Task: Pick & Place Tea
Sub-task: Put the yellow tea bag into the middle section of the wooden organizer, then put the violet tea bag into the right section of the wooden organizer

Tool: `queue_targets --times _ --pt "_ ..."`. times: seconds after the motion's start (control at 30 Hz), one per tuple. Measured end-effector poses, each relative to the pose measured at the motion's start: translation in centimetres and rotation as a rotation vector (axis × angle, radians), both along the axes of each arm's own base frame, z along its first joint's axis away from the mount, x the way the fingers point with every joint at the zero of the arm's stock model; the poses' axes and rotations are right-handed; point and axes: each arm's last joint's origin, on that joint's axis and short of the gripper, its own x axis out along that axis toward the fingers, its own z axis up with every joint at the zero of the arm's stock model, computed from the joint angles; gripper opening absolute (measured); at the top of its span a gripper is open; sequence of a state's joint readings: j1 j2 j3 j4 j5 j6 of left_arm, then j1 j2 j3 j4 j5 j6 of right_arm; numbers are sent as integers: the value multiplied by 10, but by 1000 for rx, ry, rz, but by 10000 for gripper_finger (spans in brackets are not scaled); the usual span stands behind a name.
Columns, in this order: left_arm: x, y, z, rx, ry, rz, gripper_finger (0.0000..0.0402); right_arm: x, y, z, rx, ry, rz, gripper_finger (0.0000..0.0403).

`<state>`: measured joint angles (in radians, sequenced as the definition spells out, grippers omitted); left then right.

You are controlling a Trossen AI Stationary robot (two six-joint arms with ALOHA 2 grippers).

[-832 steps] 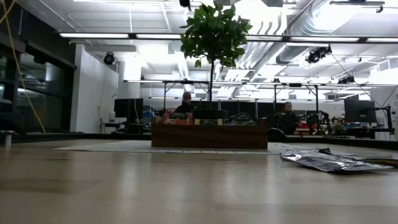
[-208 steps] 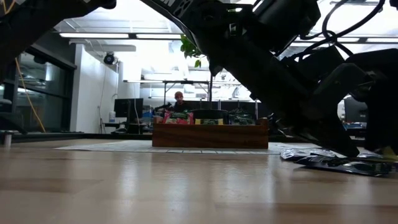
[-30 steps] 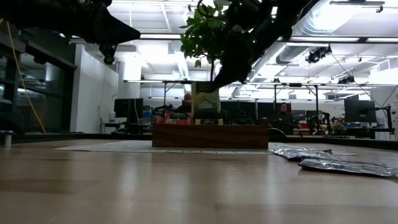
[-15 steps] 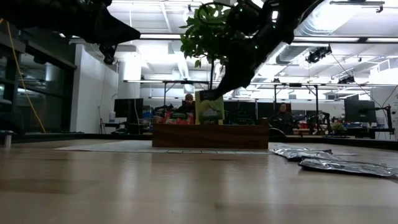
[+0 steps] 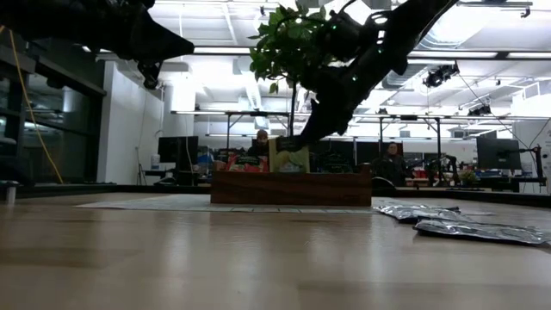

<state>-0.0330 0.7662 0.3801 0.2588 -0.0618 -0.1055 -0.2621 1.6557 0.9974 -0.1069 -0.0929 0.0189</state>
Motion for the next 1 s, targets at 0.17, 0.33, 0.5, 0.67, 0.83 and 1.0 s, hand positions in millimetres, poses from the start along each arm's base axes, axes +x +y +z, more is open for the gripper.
queue_targets --times 0.17,0.33,0.5,0.67,0.83,1.0 --pt "0 0 0 -3 0 -1 1 2 0 -9 19 28 11 0" --pt "0 0 0 -3 0 -1 1 2 -1 -12 10 44 -9 1" --pt "0 0 0 -4 0 -2 1 2 -2 -12 -10 55 -38 17" --pt "0 0 0 -4 0 -2 1 1 -1 -13 -7 63 -38 55" --pt "0 0 0 -4 0 -2 1 1 -2 -13 14 59 -60 111" --pt "0 0 0 -4 0 -2 1 0 -1 -9 28 49 -59 161"
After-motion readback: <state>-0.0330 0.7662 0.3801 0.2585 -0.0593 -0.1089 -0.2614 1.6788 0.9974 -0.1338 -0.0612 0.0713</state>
